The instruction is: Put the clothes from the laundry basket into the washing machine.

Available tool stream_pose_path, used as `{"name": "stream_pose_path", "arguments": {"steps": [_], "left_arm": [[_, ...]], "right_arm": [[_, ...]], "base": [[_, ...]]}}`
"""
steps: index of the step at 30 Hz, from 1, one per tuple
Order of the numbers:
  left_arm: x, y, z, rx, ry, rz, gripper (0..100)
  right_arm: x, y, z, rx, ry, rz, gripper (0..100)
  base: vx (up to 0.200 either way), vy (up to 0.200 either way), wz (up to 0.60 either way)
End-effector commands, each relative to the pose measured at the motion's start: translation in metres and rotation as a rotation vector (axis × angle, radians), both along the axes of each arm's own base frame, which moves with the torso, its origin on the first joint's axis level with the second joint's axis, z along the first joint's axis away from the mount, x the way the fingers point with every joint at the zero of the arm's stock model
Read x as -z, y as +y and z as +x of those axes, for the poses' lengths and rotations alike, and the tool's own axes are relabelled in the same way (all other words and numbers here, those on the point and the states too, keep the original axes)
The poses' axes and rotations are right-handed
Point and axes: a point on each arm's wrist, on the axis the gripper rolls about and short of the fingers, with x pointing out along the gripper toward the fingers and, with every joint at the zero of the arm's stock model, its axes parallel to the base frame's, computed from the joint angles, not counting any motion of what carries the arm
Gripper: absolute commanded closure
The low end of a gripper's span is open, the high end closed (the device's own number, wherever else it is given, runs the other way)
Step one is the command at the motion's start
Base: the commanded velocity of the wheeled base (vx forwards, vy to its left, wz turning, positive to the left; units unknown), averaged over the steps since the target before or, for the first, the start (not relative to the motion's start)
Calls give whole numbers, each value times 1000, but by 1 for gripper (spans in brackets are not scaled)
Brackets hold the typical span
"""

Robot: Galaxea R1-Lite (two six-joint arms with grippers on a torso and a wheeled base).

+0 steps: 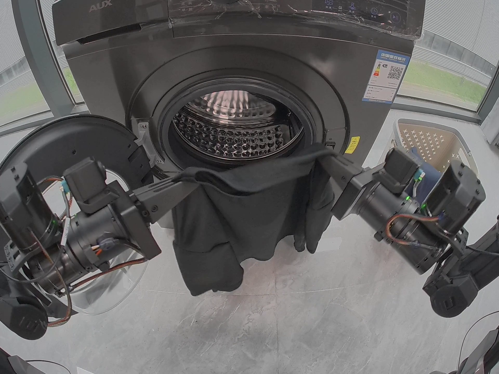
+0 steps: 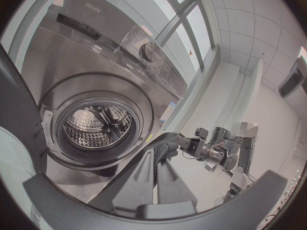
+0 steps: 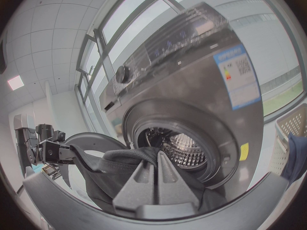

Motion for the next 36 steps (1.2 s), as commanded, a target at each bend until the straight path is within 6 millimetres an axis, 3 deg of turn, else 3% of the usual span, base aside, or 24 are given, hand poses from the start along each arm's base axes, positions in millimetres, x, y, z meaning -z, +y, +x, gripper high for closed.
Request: {"name": "stream_pose_path", "arguments": {"steps": [1, 5, 6, 14, 22, 26, 27, 29, 36], "left_arm": [[14, -20, 16, 37, 59, 25, 100], [9, -25, 21, 39, 49, 10, 100], [7, -25, 22, 38, 43, 4, 100], [-4, -30, 29, 19, 8, -24, 100], [-8, -31, 26, 28, -5, -33, 100], [-10, -30, 25, 29, -11, -37, 100], [-11, -30, 24, 30, -25, -47, 100], [-12, -31, 24, 32, -30, -52, 100], [-12, -30, 22, 32, -44, -61, 100]], "right_arm": [[37, 30, -4, -85, 100, -69, 100], [50, 46, -11, -137, 130, -91, 100], [57, 49, -15, -152, 151, -112, 0], [112, 33, -34, -196, 296, -314, 0], [127, 34, -41, -232, 335, -366, 0], [129, 36, -36, -223, 334, -364, 0], [134, 42, -21, -200, 326, -356, 0], [140, 43, -12, -185, 326, -353, 0], [140, 51, 7, -160, 296, -319, 0]], "base": [[0, 0, 0], [0, 0, 0], [0, 0, 0], [0, 0, 0], [0, 0, 0], [0, 0, 0], [0, 0, 0], [0, 0, 0], [0, 0, 0]]}}
